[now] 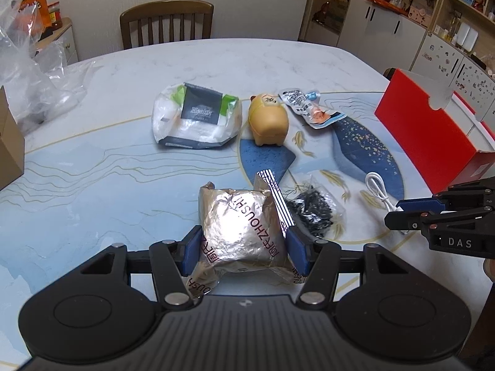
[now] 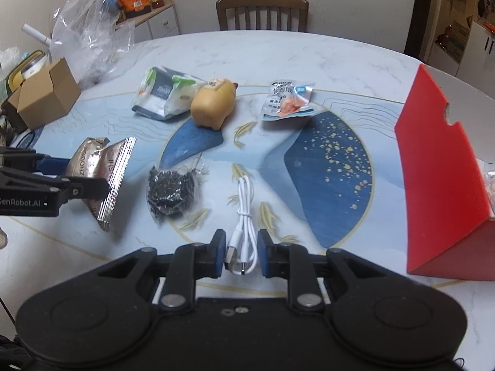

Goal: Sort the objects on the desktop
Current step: 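Carry the foil packet and USB cable with both tools over the shoebox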

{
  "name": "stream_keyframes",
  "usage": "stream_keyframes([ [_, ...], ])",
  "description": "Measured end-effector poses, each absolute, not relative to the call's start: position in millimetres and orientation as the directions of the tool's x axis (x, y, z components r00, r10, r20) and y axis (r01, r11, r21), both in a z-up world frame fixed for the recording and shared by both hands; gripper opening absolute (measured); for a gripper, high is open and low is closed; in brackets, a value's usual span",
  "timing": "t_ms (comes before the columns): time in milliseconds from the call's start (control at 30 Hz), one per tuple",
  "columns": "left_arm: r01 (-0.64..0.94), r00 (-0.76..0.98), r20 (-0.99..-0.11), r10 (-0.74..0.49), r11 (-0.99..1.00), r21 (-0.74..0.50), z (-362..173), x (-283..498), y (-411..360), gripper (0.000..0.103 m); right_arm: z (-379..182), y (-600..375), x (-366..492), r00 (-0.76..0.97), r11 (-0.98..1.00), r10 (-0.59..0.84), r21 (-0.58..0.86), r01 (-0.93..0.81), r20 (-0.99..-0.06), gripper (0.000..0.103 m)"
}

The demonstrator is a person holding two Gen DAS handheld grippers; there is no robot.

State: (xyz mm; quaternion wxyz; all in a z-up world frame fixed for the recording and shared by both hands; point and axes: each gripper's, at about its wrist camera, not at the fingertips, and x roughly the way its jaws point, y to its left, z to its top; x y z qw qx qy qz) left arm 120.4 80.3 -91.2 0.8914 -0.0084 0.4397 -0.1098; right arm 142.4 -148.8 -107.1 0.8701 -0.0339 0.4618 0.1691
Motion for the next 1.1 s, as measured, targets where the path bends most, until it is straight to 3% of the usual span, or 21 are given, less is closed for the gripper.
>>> stream_keyframes([
  [1100,0.314,0.612,-0.731,-0.303,0.941,-0.127,-28,114,-34,0.057,-35,-248,113,0.613,0.960,0.273,0.168,-0.224,-0.742,0.021],
])
